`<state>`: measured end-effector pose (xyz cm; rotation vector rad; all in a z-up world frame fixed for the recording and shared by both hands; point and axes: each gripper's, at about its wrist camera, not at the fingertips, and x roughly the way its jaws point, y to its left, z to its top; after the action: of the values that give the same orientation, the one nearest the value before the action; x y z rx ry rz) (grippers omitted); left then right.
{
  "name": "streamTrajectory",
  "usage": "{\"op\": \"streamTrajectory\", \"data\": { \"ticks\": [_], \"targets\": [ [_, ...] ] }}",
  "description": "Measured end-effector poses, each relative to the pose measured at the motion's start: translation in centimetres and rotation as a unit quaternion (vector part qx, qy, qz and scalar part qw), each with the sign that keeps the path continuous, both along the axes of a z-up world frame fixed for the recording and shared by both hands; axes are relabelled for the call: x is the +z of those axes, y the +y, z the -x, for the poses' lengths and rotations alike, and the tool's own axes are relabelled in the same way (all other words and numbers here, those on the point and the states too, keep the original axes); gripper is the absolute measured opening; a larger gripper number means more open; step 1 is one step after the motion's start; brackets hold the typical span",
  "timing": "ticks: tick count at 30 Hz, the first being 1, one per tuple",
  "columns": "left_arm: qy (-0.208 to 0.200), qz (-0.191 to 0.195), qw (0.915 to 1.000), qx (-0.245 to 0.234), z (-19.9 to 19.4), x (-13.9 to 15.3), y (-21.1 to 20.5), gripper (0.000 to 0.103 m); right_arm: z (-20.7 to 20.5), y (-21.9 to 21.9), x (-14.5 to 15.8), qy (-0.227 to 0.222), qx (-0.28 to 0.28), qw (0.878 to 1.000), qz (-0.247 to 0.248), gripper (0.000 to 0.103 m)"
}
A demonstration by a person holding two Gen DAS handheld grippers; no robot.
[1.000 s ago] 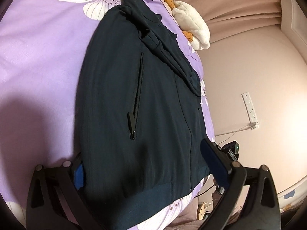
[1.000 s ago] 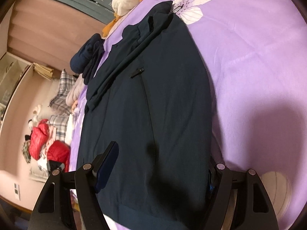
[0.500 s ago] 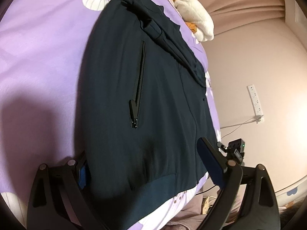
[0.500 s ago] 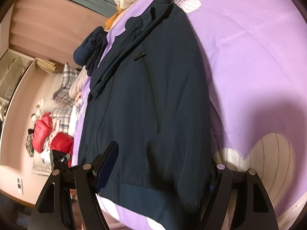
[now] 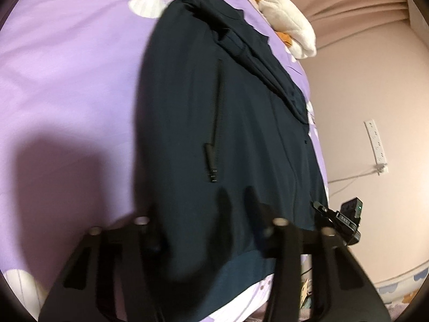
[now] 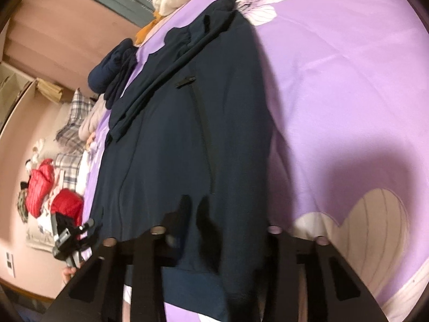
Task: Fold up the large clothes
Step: 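Grasp the jacket hem with the left tool while the right tool grasps the hem edge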
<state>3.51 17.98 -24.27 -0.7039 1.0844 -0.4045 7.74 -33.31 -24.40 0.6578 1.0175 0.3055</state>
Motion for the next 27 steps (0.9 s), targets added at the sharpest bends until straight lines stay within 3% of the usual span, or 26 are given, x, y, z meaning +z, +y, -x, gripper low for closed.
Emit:
{"op": "streamTrajectory", "data": {
  "ticks": [6,10,20,27],
  "targets": [
    [0.006,-0.001,0.9998,0.021,0.2,-0.3,0.6,0.023,0.0,0.8,0.6,0.0,-0.005,1.0,0.02,0.026],
    [0.002,-0.022,0.9994,0.027,0.4,0.0,0.3,0.023,0.2,1.1,1.0,-0.009,-0.008,1.0,0.023,0.018],
    [-0.018,-0.088,0.9954,0.034,0.5,1.0,-1.0,0.021,0.4,1.4,1.5,-0.02,-0.015,1.0,0.015,0.016],
    [-0.033,-0.092,0.9943,0.043,0.7,1.1,-1.0,0.017,0.4,1.4,1.4,-0.022,-0.016,1.0,0.013,0.016]
  ]
}}
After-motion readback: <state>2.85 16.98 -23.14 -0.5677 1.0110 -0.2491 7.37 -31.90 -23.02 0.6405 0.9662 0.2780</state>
